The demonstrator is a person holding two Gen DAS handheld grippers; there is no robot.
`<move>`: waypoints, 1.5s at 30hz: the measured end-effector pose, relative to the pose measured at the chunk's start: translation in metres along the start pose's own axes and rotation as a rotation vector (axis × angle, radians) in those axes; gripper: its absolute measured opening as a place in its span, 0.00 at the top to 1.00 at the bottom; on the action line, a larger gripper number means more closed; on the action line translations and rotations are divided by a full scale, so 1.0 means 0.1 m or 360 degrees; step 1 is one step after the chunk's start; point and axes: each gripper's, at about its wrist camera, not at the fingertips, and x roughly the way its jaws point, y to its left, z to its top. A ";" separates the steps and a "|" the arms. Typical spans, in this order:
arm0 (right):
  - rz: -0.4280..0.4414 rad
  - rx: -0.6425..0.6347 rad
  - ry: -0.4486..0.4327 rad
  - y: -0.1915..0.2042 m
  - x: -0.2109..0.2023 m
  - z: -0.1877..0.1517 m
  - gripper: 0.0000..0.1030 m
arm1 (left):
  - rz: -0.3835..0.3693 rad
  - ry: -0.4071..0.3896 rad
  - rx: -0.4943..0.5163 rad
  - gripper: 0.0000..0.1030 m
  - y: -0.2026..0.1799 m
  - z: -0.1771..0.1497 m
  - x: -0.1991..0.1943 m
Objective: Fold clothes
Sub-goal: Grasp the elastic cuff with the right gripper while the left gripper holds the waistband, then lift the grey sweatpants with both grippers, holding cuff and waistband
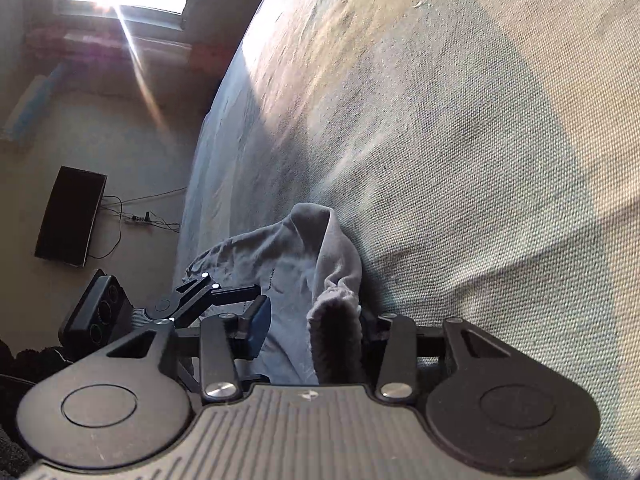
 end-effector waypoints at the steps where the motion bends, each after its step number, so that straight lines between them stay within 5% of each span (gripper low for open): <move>1: -0.0020 -0.0024 0.0002 0.03 0.02 -0.01 0.57 | 0.0002 -0.0006 0.0005 0.01 0.00 -0.01 0.00; 4: -0.0052 -0.0029 0.0006 0.05 0.06 0.01 0.61 | 0.0010 -0.0010 0.0072 0.01 -0.02 -0.03 0.01; 6: -0.0116 -0.0003 0.0009 0.02 0.08 0.01 0.92 | -0.0018 -0.0023 0.0103 0.01 0.00 -0.05 0.00; 7: -0.0125 0.0029 0.0001 -0.02 0.08 0.00 0.93 | -0.0036 -0.0036 0.0101 0.01 0.02 -0.07 -0.01; 15: -0.0250 -0.0029 -0.0077 0.13 0.09 -0.09 0.92 | -0.0206 -0.0126 -0.0060 0.01 0.25 -0.10 -0.07; 20: -0.0384 -0.0172 -0.0084 0.34 0.12 -0.13 0.90 | -0.0129 -0.0138 0.0061 0.01 0.13 -0.13 -0.05; 27: -0.0451 -0.0469 -0.0050 0.79 0.12 -0.21 0.90 | -0.0025 0.0041 0.0264 0.01 -0.01 0.03 -0.02; 39: -0.0543 -0.1062 0.0186 1.42 0.25 -0.58 0.90 | 0.0408 -0.0018 0.0468 0.01 0.07 0.06 -0.20; 45: -0.0611 -0.1341 0.0318 1.61 0.35 -0.88 0.90 | 0.0499 -0.0024 0.0588 0.01 0.08 0.02 -0.23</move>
